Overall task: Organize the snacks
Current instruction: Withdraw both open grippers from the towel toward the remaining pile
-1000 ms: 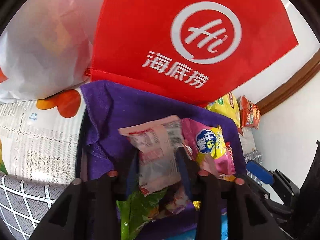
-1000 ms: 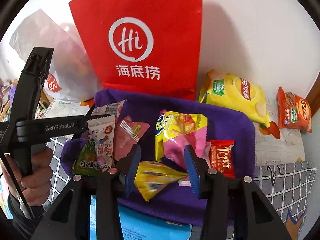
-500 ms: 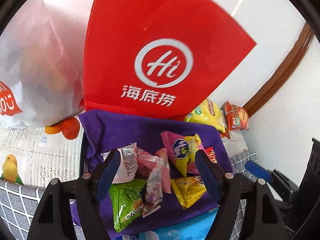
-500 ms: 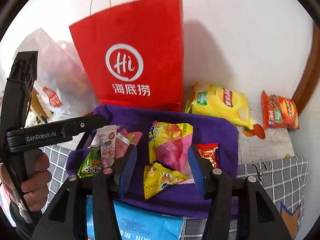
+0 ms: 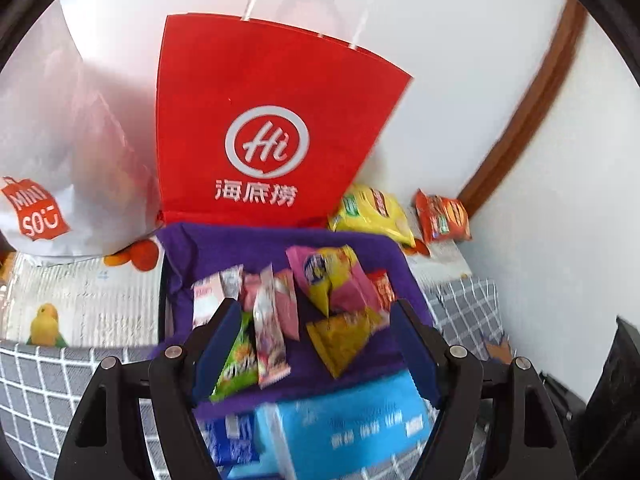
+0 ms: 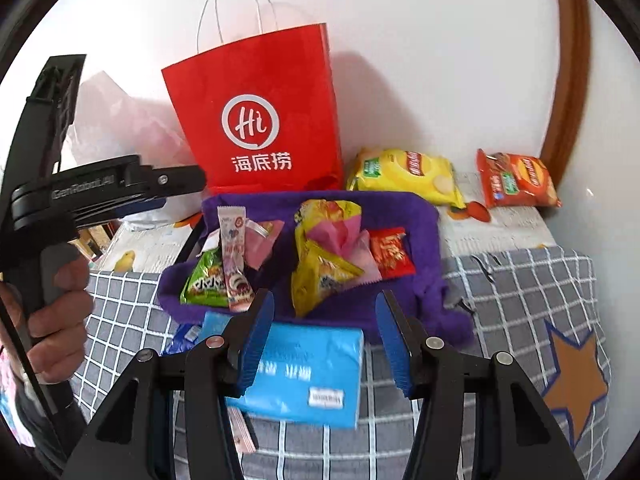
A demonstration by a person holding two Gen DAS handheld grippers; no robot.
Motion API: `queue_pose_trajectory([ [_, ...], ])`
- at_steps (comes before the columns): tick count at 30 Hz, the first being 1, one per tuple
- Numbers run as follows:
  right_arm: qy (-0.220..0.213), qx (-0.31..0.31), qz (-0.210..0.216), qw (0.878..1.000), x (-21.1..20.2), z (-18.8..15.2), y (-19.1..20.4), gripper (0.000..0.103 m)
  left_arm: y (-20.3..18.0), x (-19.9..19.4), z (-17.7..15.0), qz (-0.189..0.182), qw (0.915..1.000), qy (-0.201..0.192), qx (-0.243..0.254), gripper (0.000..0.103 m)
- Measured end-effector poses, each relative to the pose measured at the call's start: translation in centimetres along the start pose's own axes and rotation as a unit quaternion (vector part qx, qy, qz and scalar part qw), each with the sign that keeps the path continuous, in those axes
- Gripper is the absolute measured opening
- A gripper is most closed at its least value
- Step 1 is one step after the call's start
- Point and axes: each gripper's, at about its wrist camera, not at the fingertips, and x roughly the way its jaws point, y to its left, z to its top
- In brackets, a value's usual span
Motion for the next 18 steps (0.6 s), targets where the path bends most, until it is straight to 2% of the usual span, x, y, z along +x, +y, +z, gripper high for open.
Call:
queue_pose_trajectory([
  [5, -0.009, 0.014, -0.02, 1.0, -1.7, -2.1, -0.6, 0.053, 0.2, -2.6, -2.5, 0.016, 0.9998, -0.001, 0.008, 0.075],
  [11, 0.01, 0.026, 0.0, 1.0, -3.0, -4.4, -0.6, 0.053, 0.8, -5.1, -5.6, 0.031, 0.9995, 0.002, 0.008, 0.075],
  [18, 0.017, 0.019, 0.013, 1.0, -4.0, -7.4, 0.6, 0.053, 2.2, -6.3, -9.6, 0.051, 0.9986, 0.017, -0.003, 0.075],
])
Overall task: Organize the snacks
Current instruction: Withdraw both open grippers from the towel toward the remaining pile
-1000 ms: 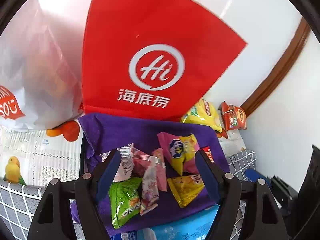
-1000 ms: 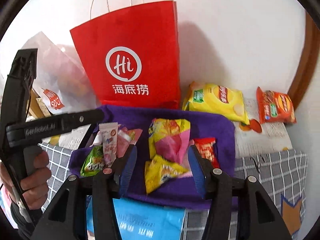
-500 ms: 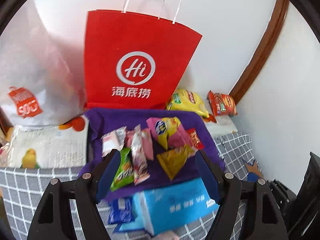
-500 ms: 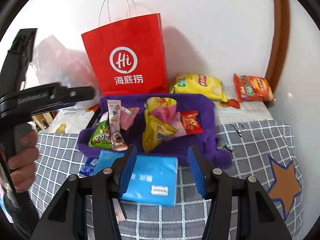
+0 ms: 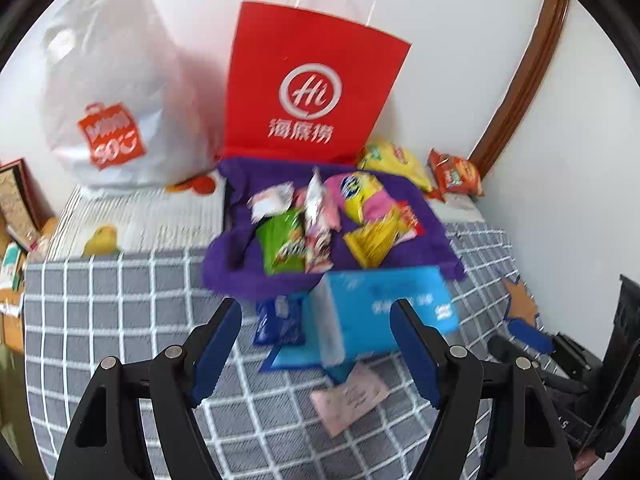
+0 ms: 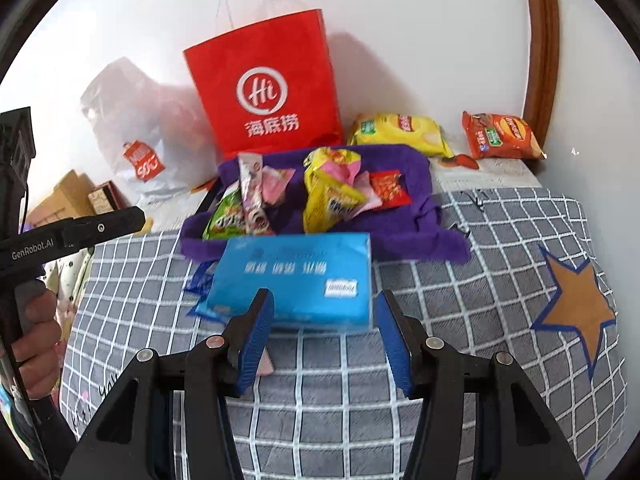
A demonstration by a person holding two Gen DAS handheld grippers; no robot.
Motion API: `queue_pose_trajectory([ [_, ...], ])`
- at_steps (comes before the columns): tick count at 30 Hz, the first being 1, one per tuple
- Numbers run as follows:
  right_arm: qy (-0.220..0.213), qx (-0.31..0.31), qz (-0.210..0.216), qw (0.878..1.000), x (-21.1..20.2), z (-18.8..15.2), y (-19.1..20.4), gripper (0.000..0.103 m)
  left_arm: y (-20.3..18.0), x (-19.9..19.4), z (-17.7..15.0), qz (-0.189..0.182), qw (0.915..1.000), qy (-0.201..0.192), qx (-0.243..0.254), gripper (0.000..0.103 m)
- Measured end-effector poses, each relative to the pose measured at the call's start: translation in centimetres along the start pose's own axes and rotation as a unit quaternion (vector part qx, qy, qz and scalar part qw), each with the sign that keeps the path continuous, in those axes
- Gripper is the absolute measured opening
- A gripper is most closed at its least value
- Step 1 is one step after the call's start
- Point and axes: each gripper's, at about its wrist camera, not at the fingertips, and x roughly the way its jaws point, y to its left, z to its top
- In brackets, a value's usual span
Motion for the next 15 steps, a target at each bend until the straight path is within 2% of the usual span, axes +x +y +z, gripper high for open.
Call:
queue_pose_trajectory([
  [3, -0.002, -0.012, -0.011, 1.0, -0.1, -1.2, 0.7, 0.053, 0.7, -0.2, -1.8, 0.015, 0.9999, 0.007, -0.003, 0.075],
  [10, -0.008, -0.016, 0.007, 1.0, 0.1, -3.1, 1.5, 0.053, 2.6, -0.8, -5.2, 0.045, 0.9989, 0.008, -0.012, 0.075],
  [15, 0.015, -0.034, 0.017, 0.999, 1.7, -4.1, 2.8, 0.053, 4.6, -0.5, -6.8, 0.054, 0.9977, 0.016, -0.037, 0.075],
])
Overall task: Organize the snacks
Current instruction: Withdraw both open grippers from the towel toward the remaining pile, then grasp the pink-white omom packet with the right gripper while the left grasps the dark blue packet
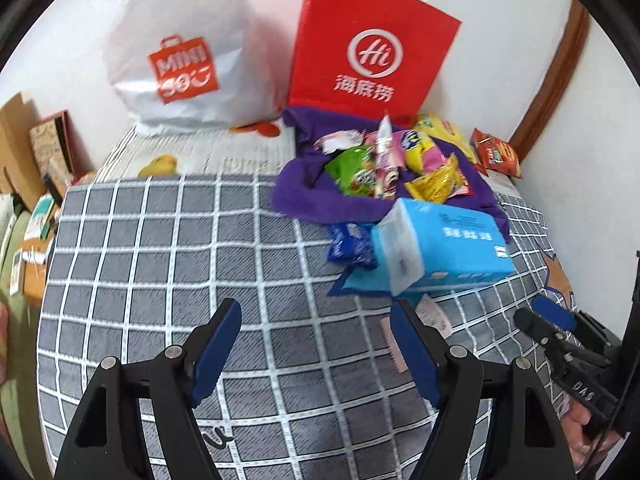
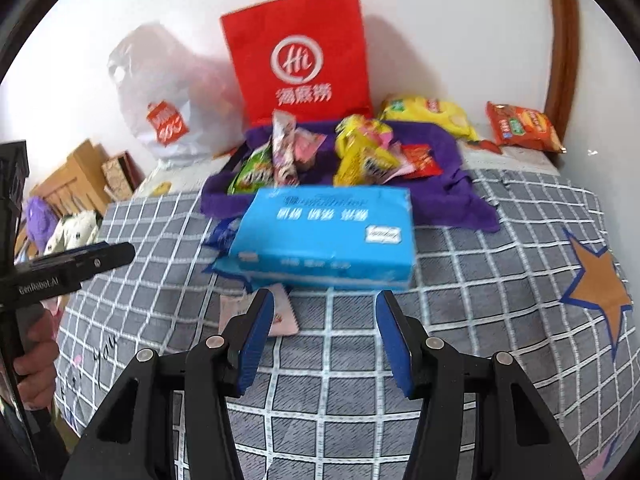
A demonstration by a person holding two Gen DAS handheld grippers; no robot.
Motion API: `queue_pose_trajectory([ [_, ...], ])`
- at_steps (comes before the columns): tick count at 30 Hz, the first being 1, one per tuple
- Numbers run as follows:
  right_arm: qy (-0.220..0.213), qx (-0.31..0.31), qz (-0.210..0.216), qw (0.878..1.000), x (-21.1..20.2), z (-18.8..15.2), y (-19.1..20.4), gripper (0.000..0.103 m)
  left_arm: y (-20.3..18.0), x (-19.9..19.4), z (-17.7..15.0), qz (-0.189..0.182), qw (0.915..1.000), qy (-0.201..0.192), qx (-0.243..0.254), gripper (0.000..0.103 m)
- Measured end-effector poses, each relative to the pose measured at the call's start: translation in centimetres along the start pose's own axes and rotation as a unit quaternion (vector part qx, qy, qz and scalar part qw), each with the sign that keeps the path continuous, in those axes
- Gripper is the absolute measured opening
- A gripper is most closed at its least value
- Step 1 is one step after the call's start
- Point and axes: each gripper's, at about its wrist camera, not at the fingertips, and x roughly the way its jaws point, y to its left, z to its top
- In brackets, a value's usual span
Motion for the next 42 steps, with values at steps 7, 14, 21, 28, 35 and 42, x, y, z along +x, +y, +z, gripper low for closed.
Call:
queue_pose_trajectory([
  [7, 0.031, -0.024, 0.019, 0.999, 3.6, -0.8, 1.8, 0.063, 1.9, 1.2, -0.8, 0.003, 0.9999, 0.009, -0.011, 0.075],
  [14, 0.056, -0.031, 0.038, 0.997, 7.6, -0.7, 2.8, 0.07, 3.6, 2.5, -1.0, -0.014, 0.9994, 0.019, -0.025, 0.075],
  [21, 0.071, -0.017, 0.08, 0.994, 9.6, -0.9, 3.4, 0.078, 4.6, 3.1, -0.9, -0.028, 0.9988, 0.021, -0.034, 0.075],
  [28, 0.072, -0.063, 0.05, 0.994, 10.3, -1.6, 6.2, 0.09, 4.8, 3.9, -0.8, -0.035, 0.9981, 0.028, -0.041, 0.075],
  [35, 0.046, -0.095, -0.006, 0.994, 10.7, -2.2, 7.8, 0.08, 3.5, 4.3, -0.5, -0.026, 0.9986, 0.033, -0.03, 0.075],
  [42, 0.029, -0.096, 0.001, 0.995, 9.8, -2.3, 6.4, 0.051, 1.0, 5.2, 0.7, -0.006, 0.9993, 0.034, -0.012, 0.075],
])
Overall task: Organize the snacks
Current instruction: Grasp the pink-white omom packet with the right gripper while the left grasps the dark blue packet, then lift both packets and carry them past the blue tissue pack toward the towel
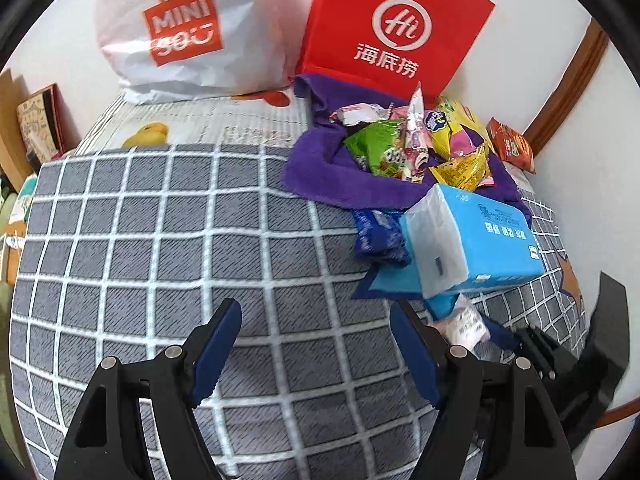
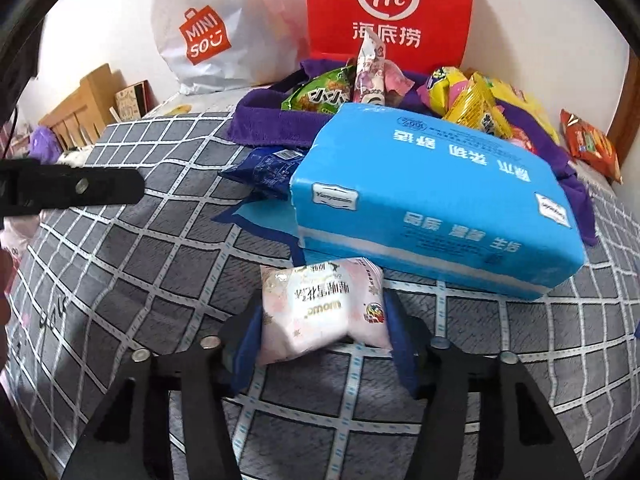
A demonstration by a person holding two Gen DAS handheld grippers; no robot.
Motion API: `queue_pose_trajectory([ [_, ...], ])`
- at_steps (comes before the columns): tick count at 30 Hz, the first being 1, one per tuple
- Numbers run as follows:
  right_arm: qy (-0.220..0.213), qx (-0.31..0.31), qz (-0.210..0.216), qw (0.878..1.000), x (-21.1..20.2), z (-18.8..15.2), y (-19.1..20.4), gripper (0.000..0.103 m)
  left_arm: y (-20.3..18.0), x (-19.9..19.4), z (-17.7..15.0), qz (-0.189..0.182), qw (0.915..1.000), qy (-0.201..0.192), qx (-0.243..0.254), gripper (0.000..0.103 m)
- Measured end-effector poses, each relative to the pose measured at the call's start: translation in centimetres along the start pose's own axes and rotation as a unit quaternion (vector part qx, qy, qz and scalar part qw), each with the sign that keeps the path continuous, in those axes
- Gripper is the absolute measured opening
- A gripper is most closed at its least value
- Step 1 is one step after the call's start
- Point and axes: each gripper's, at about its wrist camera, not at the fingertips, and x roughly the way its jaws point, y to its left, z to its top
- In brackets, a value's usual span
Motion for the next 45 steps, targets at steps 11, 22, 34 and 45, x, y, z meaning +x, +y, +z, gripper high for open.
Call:
queue_pose_trajectory([
  [11, -0.022, 0.023, 0.036, 0.999, -4.0, -1.7, -3.0, 0.046, -3.5, 4.6, 3.0, 0.025, 0.9994, 0.017, 0.018, 0.073],
  [22, -0.023, 0.094, -0.004, 0.995, -5.9, -3.7, -9.8, 0.046, -4.8, 7.8, 4.4, 0.003, 0.9996, 0.011, 0.024, 0.044],
  [34, -0.025, 0.119, -0.029, 0.992, -6.3, -4.5, -10.9, 0.046, -3.1, 2.6, -1.4, -0.009, 0.9986, 0.035, 0.037, 0.038],
  [45, -0.007, 0.126, -0.037, 0.991, -4.6, -5.6, -11.5, 0.047, -4.6, 1.5, -5.7, 0.051, 0.9958, -0.006, 0.076, 0.05],
])
